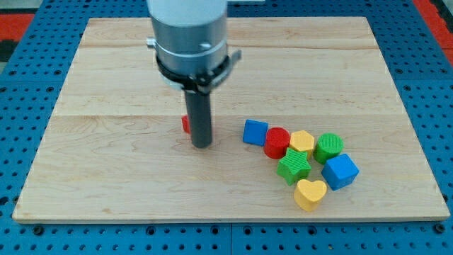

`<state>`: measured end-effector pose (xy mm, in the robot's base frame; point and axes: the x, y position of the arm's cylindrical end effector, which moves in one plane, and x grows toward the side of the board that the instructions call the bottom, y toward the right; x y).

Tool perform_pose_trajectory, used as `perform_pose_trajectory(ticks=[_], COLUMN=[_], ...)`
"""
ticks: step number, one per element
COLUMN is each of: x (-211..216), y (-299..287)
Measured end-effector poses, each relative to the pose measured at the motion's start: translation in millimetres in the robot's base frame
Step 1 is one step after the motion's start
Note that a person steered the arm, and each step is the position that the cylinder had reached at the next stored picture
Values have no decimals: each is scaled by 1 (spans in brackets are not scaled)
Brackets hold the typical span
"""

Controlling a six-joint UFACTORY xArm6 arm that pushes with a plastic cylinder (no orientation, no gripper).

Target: Move red star upwards

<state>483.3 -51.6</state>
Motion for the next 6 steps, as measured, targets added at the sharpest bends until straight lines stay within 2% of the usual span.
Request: perform_pose_trajectory(ticks=[2, 3, 5, 6], x=[-76, -90, -111, -126], y=[-20, 16, 5, 34])
